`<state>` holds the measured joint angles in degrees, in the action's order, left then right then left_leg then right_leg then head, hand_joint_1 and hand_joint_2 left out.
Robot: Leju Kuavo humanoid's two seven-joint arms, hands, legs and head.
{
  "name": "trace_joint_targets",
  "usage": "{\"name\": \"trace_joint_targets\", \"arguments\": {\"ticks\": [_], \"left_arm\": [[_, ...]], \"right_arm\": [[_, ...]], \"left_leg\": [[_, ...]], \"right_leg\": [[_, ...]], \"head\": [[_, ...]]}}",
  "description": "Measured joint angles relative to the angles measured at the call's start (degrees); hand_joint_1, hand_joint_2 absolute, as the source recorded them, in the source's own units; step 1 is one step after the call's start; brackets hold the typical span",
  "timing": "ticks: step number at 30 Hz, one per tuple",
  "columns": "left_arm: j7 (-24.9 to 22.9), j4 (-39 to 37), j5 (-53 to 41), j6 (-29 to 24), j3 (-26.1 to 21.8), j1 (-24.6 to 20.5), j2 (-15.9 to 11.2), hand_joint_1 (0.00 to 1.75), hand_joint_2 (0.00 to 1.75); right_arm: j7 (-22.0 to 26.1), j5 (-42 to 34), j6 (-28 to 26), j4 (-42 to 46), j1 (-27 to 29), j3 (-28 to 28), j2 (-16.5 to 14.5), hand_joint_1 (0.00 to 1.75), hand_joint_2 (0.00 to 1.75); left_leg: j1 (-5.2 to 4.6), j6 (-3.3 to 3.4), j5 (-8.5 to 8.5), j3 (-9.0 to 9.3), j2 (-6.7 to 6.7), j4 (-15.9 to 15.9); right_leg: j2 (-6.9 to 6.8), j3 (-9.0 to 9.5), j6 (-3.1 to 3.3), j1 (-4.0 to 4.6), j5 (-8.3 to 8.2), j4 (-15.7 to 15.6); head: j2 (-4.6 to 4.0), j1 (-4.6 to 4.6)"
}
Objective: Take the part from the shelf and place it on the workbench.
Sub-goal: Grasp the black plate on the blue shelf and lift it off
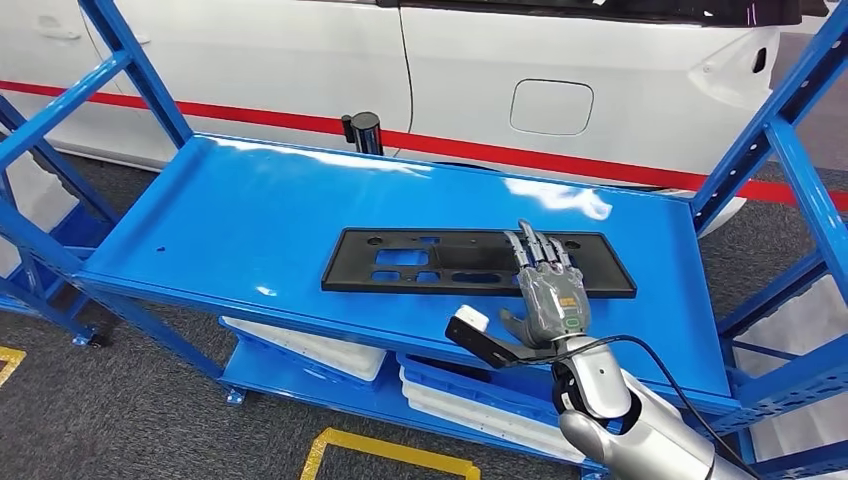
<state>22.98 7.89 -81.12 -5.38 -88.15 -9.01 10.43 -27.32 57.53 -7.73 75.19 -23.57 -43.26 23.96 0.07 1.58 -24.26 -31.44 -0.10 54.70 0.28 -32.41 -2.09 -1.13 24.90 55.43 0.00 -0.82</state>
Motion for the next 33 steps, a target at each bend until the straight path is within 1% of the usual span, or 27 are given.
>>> {"name": "trace_joint_targets", "arguments": {"ticks": [1, 2, 3, 5, 6, 7, 8, 10, 11, 12, 15, 16, 17, 18, 20, 21, 22, 23, 24, 25, 26, 27, 28, 29, 31, 32, 33], "left_arm": [[0.01, -0.01, -0.03, 0.01, 0.00, -0.01, 0.03, 0.00, 0.00], [0.01, -0.02, -0.07, 0.02, 0.00, -0.02, 0.07, 0.00, 0.00], [0.01, -0.03, -0.12, 0.04, 0.00, 0.01, 0.10, 0.00, 0.00], [0.01, -0.05, -0.25, 0.08, -0.01, 0.09, 0.15, 0.00, 0.00], [0.00, -0.05, -0.30, 0.09, -0.02, 0.14, 0.15, 0.00, 0.00], [0.00, -0.06, -0.34, 0.09, -0.02, 0.16, 0.15, 0.00, 0.00], [0.01, -0.06, -0.36, 0.09, -0.02, 0.15, 0.15, 0.00, 0.00], [0.01, -0.06, -0.40, 0.09, -0.02, 0.08, 0.15, 0.00, 0.00], [0.02, -0.07, -0.42, 0.09, -0.02, 0.05, 0.16, 0.00, 0.00], [0.02, -0.08, -0.43, 0.09, -0.02, 0.06, 0.16, 0.00, 0.00], [0.03, -0.09, -0.43, 0.09, -0.02, 0.09, 0.17, 0.00, 0.00], [0.03, -0.09, -0.43, 0.09, -0.02, 0.06, 0.17, 0.00, 0.00], [0.03, -0.09, -0.44, 0.08, -0.02, 0.01, 0.17, 0.00, 0.00], [0.04, -0.09, -0.47, 0.08, -0.02, -0.01, 0.16, 0.00, 0.00], [0.07, -0.09, -0.64, 0.11, -0.02, 0.02, 0.16, 0.00, 0.00], [0.09, -0.10, -0.78, 0.15, -0.02, 0.05, 0.17, 0.00, 0.00], [0.12, -0.10, -0.90, 0.18, -0.02, 0.06, 0.17, 0.00, 0.00], [0.16, -0.13, -0.98, 0.21, -0.02, 0.06, 0.19, 0.00, 0.00], [0.20, -0.16, -1.03, 0.22, -0.02, 0.05, 0.20, 0.00, 0.00], [0.23, -0.21, -1.04, 0.24, -0.02, 0.04, 0.21, 0.00, 0.00], [0.26, -0.26, -1.06, 0.25, -0.02, 0.02, 0.23, 0.00, 0.00], [0.27, -0.29, -1.08, 0.26, -0.02, 0.01, 0.24, 0.00, 0.00], [0.28, -0.30, -1.11, 0.26, -0.02, 0.00, 0.24, 0.00, 0.00], [0.29, -0.31, -1.16, 0.26, -0.02, -0.01, 0.24, 0.00, 0.00], [0.29, -0.31, -1.32, 0.27, -0.02, -0.02, 0.23, 0.00, 0.00], [0.29, -0.32, -1.40, 0.28, -0.02, -0.03, 0.25, 0.00, 0.00], [0.29, -0.33, -1.50, 0.31, -0.02, -0.02, 0.27, 0.00, 0.00]], "right_arm": [[0.00, 0.00, 0.01, -0.03, -0.19, -0.12, -0.14, 0.00, 1.75], [-0.02, -0.01, 0.07, -0.06, -0.44, -0.24, -0.30, 0.00, 1.75], [-0.05, -0.05, 0.19, -0.12, -0.69, -0.36, -0.43, 0.00, 1.75], [-0.25, -0.40, 0.56, -0.37, -1.01, -0.65, -0.64, 0.00, 1.75], [-0.37, -0.67, 0.76, -0.52, -1.08, -0.82, -0.71, 0.00, 1.75], [-0.51, -0.93, 0.91, -0.69, -1.14, -0.97, -0.74, 0.00, 1.75], [-0.60, -1.11, 1.02, -0.86, -1.23, -1.09, -0.75, 0.00, 1.75], [-0.73, -1.42, 1.08, -1.15, -1.56, -1.20, -0.76, 0.00, 1.75], [-0.75, -1.53, 1.09, -1.27, -1.80, -1.22, -0.77, 0.00, 1.75], [-0.78, -1.61, 1.09, -1.37, -2.02, -1.24, -0.77, 0.00, 1.75], [-0.81, -1.66, 1.11, -1.68, -2.31, -1.29, -0.77, 0.00, 1.75], [-0.81, -1.66, 1.11, -1.77, -2.35, -1.30, -0.77, 0.00, 1.75], [-0.80, -1.66, 1.11, -1.85, -2.39, -1.31, -0.76, 0.00, 1.75], [-0.79, -1.66, 1.11, -1.92, -2.42, -1.32, -0.75, 0.00, 1.75], [-0.66, -1.68, 1.09, -2.24, -2.43, -1.49, -0.75, 0.00, 1.75], [-0.54, -1.69, 1.08, -2.45, -2.40, -1.67, -0.77, 0.00, 1.75], [-0.41, -1.70, 1.06, -2.67, -2.40, -1.89, -0.79, 0.00, 1.75], [-0.30, -1.73, 1.05, -2.86, -2.42, -2.09, -0.84, 0.00, 1.75], [-0.16, -1.75, 1.04, -3.01, -2.50, -2.25, -0.90, 0.00, 1.75], [-0.02, -1.79, 1.04, -3.13, -2.64, -2.38, -0.98, 0.00, 1.75], [0.13, -1.84, 1.04, -3.25, -2.84, -2.49, -1.10, 0.00, 1.75], [0.27, -1.90, 1.04, -3.34, -3.03, -2.57, -1.24, 0.00, 1.75], [0.37, -1.98, 1.04, -3.45, -3.17, -2.66, -1.39, 0.00, 1.75], [0.41, -2.08, 1.04, -3.55, -3.25, -2.76, -1.53, 0.00, 1.75], [0.43, -2.25, 1.07, -3.73, -3.35, -3.03, -1.81, 0.00, 1.75], [0.44, -2.33, 1.13, -3.81, -3.47, -3.15, -1.95, 0.00, 1.75], [0.45, -2.46, 1.24, -3.91, -3.60, -3.25, -2.11, 0.00, 1.75]], "left_leg": [[0.13, -0.37, -0.61, -0.37, 0.01, 0.82], [0.27, -0.74, -1.90, -1.28, 0.01, 2.89], [0.41, -1.09, -3.67, -2.76, 0.02, 6.16], [0.63, -1.59, -7.11, -6.44, 0.03, 14.21], [0.69, -1.70, -7.71, -7.66, 0.03, 16.70], [0.72, -1.68, -7.20, -7.87, 0.03, 16.98], [0.73, -1.58, -5.75, -7.00, 0.03, 14.96], [0.69, -1.25, -1.97, -3.26, -0.01, 6.81], [0.58, -1.02, -0.79, -1.66, -0.06, 3.37], [0.47, -0.77, -0.21, -0.70, -0.10, 1.23], [0.17, 0.34, 0.06, -0.29, -0.14, 0.15], [0.17, 0.77, 0.21, -0.22, -0.14, -0.01], [0.19, 1.20, 0.36, -0.16, -0.13, -0.17], [0.21, 1.53, 0.46, -0.10, -0.11, -0.27], [0.02, 1.90, 0.46, -0.11, -0.07, -0.25], [-0.10, 1.98, 0.45, -0.10, -0.06, -0.24], [-0.20, 2.03, 0.43, -0.09, -0.07, -0.23], [-0.28, 2.04, 0.41, -0.05, -0.10, -0.23], [-0.32, 2.03, 0.39, 0.03, -0.12, -0.22], [-0.35, 1.98, 0.35, 0.11, -0.14, -0.21], [-0.50, 1.83, 0.25, 0.12, -0.15, -0.13], [-0.60, 1.62, 0.21, 0.09, -0.14, -0.08], [-0.67, 1.36, 0.16, 0.04, -0.13, -0.06], [-0.71, 1.05, 0.17, -0.03, -0.11, -0.06], [-0.50, 0.37, -0.16, -0.25, -0.11, 0.30], [-0.37, -0.07, -1.05, -0.82, -0.10, 1.62], [-0.20, -0.50, -2.50, -1.93, -0.10, 4.12]], "right_leg": [[-0.01, 0.01, 0.34, -0.06, -0.11, -0.10], [-0.02, 0.02, 0.65, -0.19, -0.22, -0.19], [-0.05, 0.00, 0.83, -0.22, -0.26, -0.22], [-0.11, -0.10, 1.01, -0.16, -0.27, -0.21], [-0.14, -0.13, 1.01, -0.11, -0.26, -0.20], [-0.15, -0.12, 1.00, -0.09, -0.26, -0.19], [-0.14, -0.08, 0.97, -0.08, -0.25, -0.19], [-0.12, 0.02, 0.79, -0.04, -0.19, -0.18], [-0.07, -0.02, 0.59, 0.06, -0.17, -0.13], [-0.02, -0.09, 0.34, 0.15, -0.19, -0.12], [0.06, -0.14, -0.63, 0.14, -0.31, -0.32], [0.05, -0.29, -0.90, 0.06, 0.11, 0.14], [0.04, -0.89, -1.08, -0.04, 1.12, 1.61], [0.02, -2.08, -1.15, -0.06, 2.72, 4.33], [0.02, -5.84, -1.13, 0.01, 6.42, 12.44], [0.02, -7.38, -1.09, 0.04, 7.36, 15.61], [0.02, -8.06, -1.01, 0.05, 7.28, 16.89], [0.02, -7.52, -0.88, 0.07, 6.11, 15.68], [0.02, -5.94, -0.67, 0.09, 4.25, 12.42], [-0.01, -3.85, -0.43, 0.13, 2.37, 8.23], [-0.05, -1.95, -0.22, 0.25, 1.04, 4.38], [-0.08, -0.66, -0.01, 0.36, 0.26, 1.70], [-0.09, -0.08, 0.14, 0.50, 0.09, 0.39], [-0.08, -0.03, 0.28, 0.66, 0.11, 0.05], [-0.09, -0.01, 0.74, 0.56, -0.13, -0.18], [-0.11, 0.02, 1.02, 0.43, -0.25, -0.30], [-0.13, 0.05, 1.25, 0.28, -0.35, -0.40]], "head": [[0.00, 0.05], [-0.01, 0.13], [0.00, 0.22], [-0.01, 0.38], [0.00, 0.41], [0.00, 0.44], [0.00, 0.45], [-0.01, 0.45], [-0.01, 0.44], [-0.01, 0.42], [0.00, 0.38], [0.00, 0.37], [0.00, 0.34], [0.00, 0.31], [0.00, 0.22], [-0.01, 0.19], [-0.02, 0.17], [-0.02, 0.15], [-0.01, 0.14], [-0.01, 0.13], [0.00, 0.13], [0.00, 0.15], [0.00, 0.16], [0.00, 0.18], [0.00, 0.16], [0.00, 0.20], [0.00, 0.24]]}}
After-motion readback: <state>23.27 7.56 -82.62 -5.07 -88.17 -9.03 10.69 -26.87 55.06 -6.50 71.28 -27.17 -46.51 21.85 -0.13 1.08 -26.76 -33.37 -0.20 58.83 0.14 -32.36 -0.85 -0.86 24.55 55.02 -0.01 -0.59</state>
